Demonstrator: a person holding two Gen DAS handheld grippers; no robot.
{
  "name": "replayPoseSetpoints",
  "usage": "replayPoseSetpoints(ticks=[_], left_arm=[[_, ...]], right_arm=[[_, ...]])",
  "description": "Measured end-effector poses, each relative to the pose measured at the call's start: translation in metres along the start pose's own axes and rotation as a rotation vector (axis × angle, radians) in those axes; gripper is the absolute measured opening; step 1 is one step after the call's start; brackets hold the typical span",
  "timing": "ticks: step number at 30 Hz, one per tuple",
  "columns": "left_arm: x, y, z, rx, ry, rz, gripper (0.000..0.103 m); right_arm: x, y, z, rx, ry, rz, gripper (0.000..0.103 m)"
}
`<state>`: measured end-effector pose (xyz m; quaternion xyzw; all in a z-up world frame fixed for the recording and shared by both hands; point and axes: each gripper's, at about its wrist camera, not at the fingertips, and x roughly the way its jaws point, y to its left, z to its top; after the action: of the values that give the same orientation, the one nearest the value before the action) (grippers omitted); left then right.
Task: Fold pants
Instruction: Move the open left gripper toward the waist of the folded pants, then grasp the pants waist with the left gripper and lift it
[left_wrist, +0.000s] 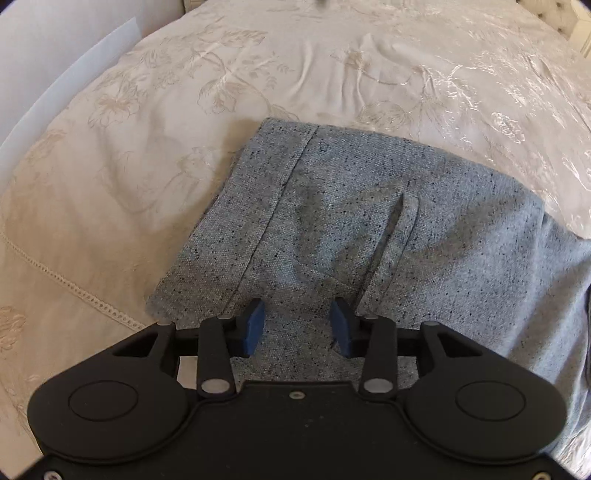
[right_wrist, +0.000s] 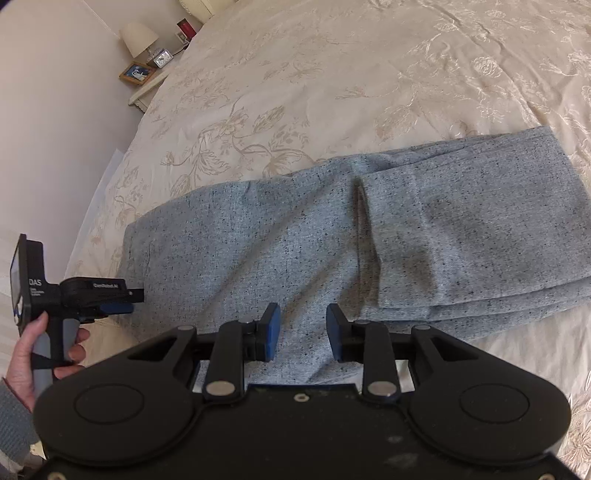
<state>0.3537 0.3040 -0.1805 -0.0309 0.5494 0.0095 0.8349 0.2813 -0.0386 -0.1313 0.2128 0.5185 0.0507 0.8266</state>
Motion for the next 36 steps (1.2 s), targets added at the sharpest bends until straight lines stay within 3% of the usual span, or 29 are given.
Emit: replayPoseSetpoints(ticks=[6, 10, 14, 18, 22, 27, 29, 33, 35, 36], left_arm=[[-0.011, -0.003, -0.012, 0.045, -0.051, 0.009, 0.051], [-0.024, 0.013, -0.014, -0.056, -0.058, -0.055, 0.052], [-0.027, 0.036, -0.025, -0.175, -0.067, -0.071, 0.053], [-0.007, 0.056, -0.029, -0.252, -0.007, -0.096, 0.065], [0.003, 0.077, -0.024, -0.348, -0.008, -0.194, 0.067], [0.015, 0.072, -0.005, -0.318, -0.035, -0.204, 0.076], [0.023, 0.072, 0.002, -0.341, -0.028, -0.219, 0.083], [0.027, 0.077, 0.007, -0.387, -0.05, -0.248, 0.087], [0.029, 0.081, 0.006, -0.415, -0.065, -0.263, 0.086], [0.027, 0.081, 0.005, -0.42, -0.076, -0.255, 0.077]], right_arm=[[0.01, 0.02, -0.003, -0.013, 0.023, -0.011, 0.031], [0.013, 0.028, -0.007, -0.031, 0.042, -0.016, 0.031], [0.017, 0.032, -0.006, -0.042, 0.056, -0.014, 0.031], [0.023, 0.035, -0.004, -0.044, 0.066, -0.008, 0.031], [0.028, 0.042, 0.0, -0.061, 0.074, -0.004, 0.031], [0.032, 0.049, 0.002, -0.076, 0.08, 0.005, 0.031], [0.033, 0.05, 0.003, -0.08, 0.084, 0.004, 0.031], [0.035, 0.053, 0.003, -0.091, 0.093, 0.004, 0.031], [0.036, 0.053, 0.004, -0.095, 0.095, 0.003, 0.031], [0.036, 0.053, 0.004, -0.094, 0.096, 0.003, 0.031]])
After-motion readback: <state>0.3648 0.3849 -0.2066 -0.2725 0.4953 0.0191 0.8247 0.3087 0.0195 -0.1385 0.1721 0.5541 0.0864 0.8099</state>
